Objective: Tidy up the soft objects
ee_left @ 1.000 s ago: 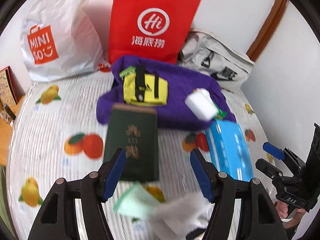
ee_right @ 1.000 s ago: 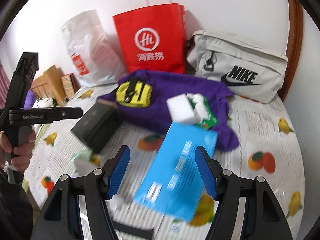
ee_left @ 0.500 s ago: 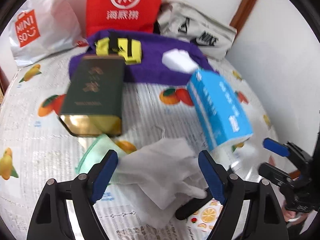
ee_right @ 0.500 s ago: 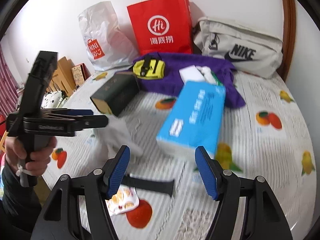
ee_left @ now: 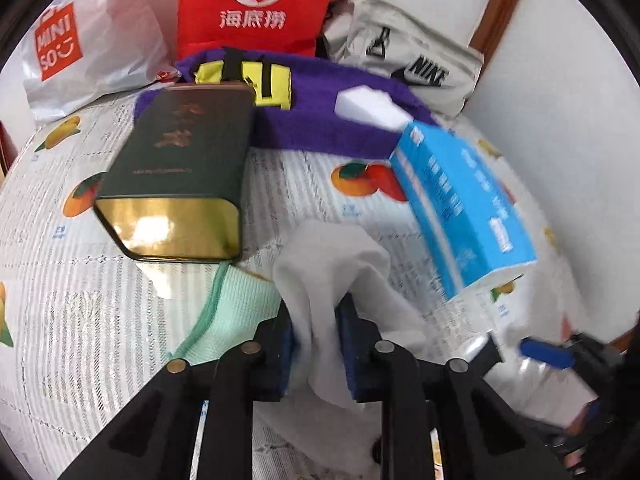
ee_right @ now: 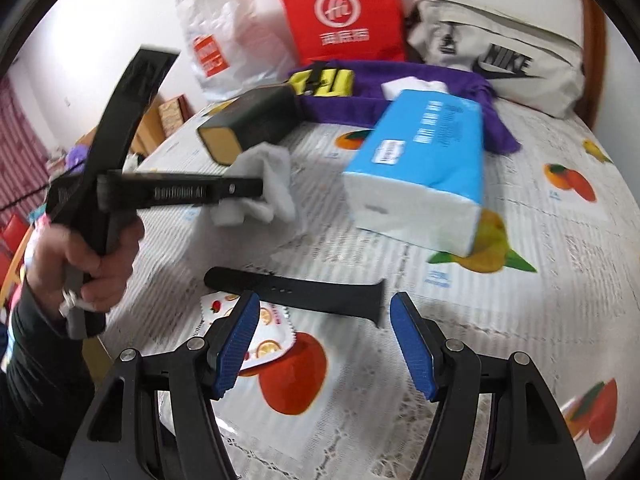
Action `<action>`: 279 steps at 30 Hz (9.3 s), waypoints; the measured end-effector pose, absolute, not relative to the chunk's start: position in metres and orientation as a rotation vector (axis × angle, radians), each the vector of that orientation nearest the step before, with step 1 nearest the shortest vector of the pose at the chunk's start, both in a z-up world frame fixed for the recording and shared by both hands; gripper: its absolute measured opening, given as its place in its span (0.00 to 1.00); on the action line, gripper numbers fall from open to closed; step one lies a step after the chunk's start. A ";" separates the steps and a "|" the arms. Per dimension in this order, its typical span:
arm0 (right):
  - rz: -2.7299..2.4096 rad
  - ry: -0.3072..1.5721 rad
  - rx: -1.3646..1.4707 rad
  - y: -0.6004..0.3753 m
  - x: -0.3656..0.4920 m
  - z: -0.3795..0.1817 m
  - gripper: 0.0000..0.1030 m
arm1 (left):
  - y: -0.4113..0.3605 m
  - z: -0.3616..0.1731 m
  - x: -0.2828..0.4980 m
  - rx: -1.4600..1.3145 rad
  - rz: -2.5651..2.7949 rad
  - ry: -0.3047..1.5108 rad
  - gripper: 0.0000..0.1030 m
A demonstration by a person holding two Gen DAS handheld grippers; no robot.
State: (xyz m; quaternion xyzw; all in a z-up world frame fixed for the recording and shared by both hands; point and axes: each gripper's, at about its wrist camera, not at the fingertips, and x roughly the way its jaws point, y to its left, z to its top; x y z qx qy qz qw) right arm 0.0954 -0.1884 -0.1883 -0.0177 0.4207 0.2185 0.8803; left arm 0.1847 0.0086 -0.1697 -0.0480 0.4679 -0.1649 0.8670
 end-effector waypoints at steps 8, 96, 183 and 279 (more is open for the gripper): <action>0.494 0.871 -0.122 -0.168 0.101 -0.197 0.65 | 0.034 -0.152 0.164 -0.157 -0.312 0.950 0.16; 0.416 0.906 -0.118 -0.197 0.098 -0.196 0.19 | 0.058 -0.175 0.130 -0.260 -0.340 0.927 0.15; 0.293 0.773 -0.039 -0.239 0.347 -0.094 0.20 | 0.047 -0.092 0.352 -0.188 -0.249 0.926 0.15; 0.356 0.844 -0.057 -0.207 0.108 -0.130 0.48 | 0.012 -0.118 0.170 -0.115 -0.342 1.022 0.77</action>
